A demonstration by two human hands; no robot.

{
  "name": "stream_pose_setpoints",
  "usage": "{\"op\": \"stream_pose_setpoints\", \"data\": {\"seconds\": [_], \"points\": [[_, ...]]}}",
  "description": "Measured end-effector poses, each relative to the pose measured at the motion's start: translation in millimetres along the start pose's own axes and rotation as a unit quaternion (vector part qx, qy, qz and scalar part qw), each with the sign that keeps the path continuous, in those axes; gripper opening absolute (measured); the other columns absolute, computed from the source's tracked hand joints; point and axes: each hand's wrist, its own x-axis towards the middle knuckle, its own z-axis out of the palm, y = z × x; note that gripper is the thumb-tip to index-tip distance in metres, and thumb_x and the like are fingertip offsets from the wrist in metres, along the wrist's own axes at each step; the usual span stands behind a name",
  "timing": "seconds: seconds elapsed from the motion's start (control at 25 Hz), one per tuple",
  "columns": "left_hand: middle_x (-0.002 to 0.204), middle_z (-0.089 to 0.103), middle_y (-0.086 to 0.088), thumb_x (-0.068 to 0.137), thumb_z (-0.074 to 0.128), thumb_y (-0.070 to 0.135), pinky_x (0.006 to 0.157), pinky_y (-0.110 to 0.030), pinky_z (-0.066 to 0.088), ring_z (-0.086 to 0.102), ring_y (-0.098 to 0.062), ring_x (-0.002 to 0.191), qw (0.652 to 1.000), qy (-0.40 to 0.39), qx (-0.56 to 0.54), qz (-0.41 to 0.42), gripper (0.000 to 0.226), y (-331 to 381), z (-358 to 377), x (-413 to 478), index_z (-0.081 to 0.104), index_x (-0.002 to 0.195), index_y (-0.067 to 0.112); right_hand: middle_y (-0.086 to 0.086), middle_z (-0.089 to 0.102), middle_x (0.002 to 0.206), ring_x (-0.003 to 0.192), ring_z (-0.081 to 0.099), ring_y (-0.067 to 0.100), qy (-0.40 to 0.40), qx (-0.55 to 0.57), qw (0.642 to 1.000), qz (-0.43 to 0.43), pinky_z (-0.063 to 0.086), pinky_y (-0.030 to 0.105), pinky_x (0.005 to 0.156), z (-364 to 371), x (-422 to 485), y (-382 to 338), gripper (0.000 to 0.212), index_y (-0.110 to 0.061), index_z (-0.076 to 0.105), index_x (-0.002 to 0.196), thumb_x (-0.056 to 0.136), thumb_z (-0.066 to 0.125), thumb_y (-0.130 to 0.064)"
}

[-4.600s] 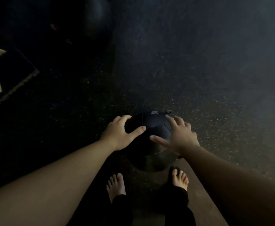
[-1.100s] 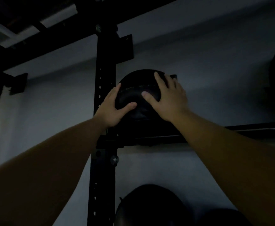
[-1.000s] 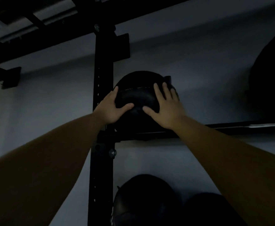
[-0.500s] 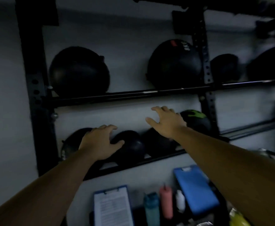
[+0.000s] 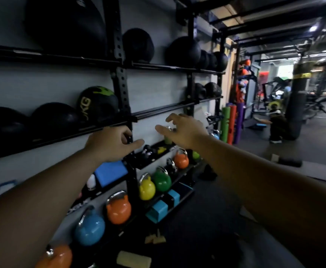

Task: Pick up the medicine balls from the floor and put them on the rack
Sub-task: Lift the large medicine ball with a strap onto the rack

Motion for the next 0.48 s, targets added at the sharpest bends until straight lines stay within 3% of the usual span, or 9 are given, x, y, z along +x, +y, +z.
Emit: {"op": "stream_pose_setpoints", "data": {"seconds": [0.2,0.4,0.48], "points": [[0.098,0.069,0.015,0.054,0.040,0.106,0.091,-0.039,0.055,0.070,-0.024,0.105,0.997,-0.066,-0.032,0.023,0.099,134.6,120.2,21.3,0.064,0.123,0.038,0.003,0.062,0.137,0.122,0.059,0.032,0.011,-0.014,0.998,0.067,0.047,0.043,0.091,-18.2,-80.7,173.6,0.083,-0.036,0.054,0.135,0.078,0.035,-0.094],[0.118,0.076,0.004,0.062,0.048,0.099,0.088,-0.039,0.055,0.070,-0.027,0.109,0.985,-0.155,-0.059,0.049,0.090,268.6,270.0,34.3,0.063,0.124,0.035,0.006,0.056,0.145,0.128,0.053,0.038,-0.061,-0.040,0.990,0.123,0.045,0.049,0.097,3.0,-140.2,344.8,0.083,-0.035,0.048,0.142,0.081,0.038,-0.091],[0.118,0.073,0.006,0.072,0.053,0.096,0.078,-0.035,0.049,0.066,-0.021,0.104,0.981,-0.182,-0.046,0.052,0.085,307.8,316.7,44.4,0.062,0.131,0.035,0.008,0.055,0.145,0.130,0.052,0.040,-0.079,-0.039,0.987,0.132,0.044,0.052,0.099,16.5,-151.9,396.2,0.084,-0.035,0.048,0.142,0.080,0.036,-0.090]]}}
